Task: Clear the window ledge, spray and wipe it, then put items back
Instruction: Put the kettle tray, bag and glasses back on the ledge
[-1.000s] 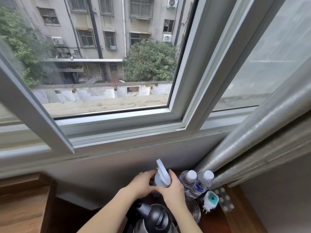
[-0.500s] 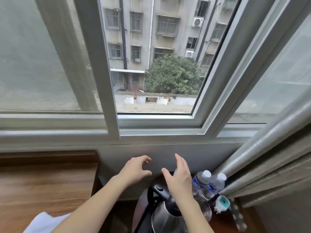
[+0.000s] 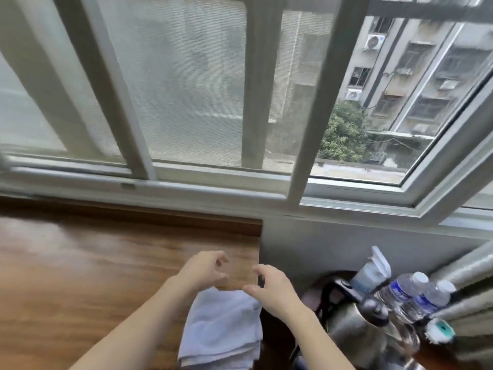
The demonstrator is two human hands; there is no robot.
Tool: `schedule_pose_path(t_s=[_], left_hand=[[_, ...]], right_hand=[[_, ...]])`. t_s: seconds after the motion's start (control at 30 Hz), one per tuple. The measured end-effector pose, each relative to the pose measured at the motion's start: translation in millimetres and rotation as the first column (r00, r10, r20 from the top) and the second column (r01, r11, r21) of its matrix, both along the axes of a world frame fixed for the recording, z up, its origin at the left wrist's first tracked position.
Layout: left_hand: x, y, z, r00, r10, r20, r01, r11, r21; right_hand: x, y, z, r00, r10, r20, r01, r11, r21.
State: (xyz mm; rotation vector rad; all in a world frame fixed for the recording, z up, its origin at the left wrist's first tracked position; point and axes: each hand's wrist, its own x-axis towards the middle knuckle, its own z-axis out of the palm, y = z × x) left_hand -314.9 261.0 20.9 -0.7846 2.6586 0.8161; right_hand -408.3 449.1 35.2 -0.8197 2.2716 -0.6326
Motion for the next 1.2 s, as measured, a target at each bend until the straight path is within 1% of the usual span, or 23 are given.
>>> schedule_pose_path(t_s=[0.07,0.13,0.27,0.37,0.43,0.53,0.6,0.73,0.83,0.87,0.93,1.0,1.1,1.13,1.17,1.2], left_hand=[[18,-12,-10,0.998,-0.034,0.052,0.032,0.999,0.025],[31,-20,-19,0.996,-0.059,0.071,0.056,0.997,0.047],[42,-26,-28,0.996,-0.061,0.059,0.054,0.991,0.123],[44,-26,-28,0.994,-0.090,0.069,0.078,0.985,0.155],[46,-26,-28,0.994,-0.082,0.073,0.067,0.978,0.195],[49,-26,-30,0.999,-0.026,0.048,0.011,0.954,0.298],[50,-25,-31,0.999,0.000,0.035,-0.012,0.942,0.337],[49,-25,-27,0.999,0.033,0.006,-0.033,0.928,0.371],[47,-29,-20,0.999,0.037,-0.017,-0.027,0.921,0.390],[47,-31,-17,0.999,0.045,-0.030,-0.028,0.911,0.412],[46,-36,-11,0.995,0.080,-0.059,-0.044,0.884,0.465],[46,-39,-6,0.995,0.083,-0.052,-0.048,0.877,0.477],[45,-38,-4,1.000,-0.019,0.003,0.016,0.899,0.438],[44,-36,-5,0.998,-0.059,0.021,0.044,0.906,0.420],[43,-33,-6,0.995,-0.098,0.033,0.077,0.915,0.396],[41,-30,-7,0.990,-0.129,0.049,0.102,0.924,0.369]], right_hand=[[12,-10,-8,1.000,-0.021,0.001,0.021,0.997,0.079],[21,-16,-14,0.999,-0.034,-0.036,0.039,0.987,0.153],[34,-23,-22,0.997,-0.064,-0.052,0.074,0.967,0.245],[39,-26,-22,0.993,-0.031,-0.110,0.068,0.934,0.350],[42,-29,-16,0.992,-0.035,-0.124,0.082,0.912,0.402],[43,-29,-10,0.987,-0.116,-0.109,0.150,0.902,0.406],[44,-28,-5,0.987,-0.128,-0.101,0.158,0.905,0.396],[42,-24,-1,0.976,-0.210,-0.056,0.217,0.934,0.285],[43,-21,-2,0.965,-0.238,-0.111,0.256,0.945,0.201],[44,-20,-3,0.960,-0.251,-0.120,0.268,0.952,0.151],[42,-20,-2,0.944,-0.327,-0.044,0.328,0.945,0.020],[37,-19,-1,0.927,-0.361,0.098,0.367,0.930,-0.040],[32,-12,-4,0.870,-0.333,0.365,0.324,0.942,0.086],[31,-10,-6,0.847,-0.333,0.414,0.311,0.943,0.122],[30,-8,-9,0.845,-0.337,0.416,0.301,0.942,0.150],[29,-7,-11,0.861,-0.337,0.380,0.289,0.941,0.178]])
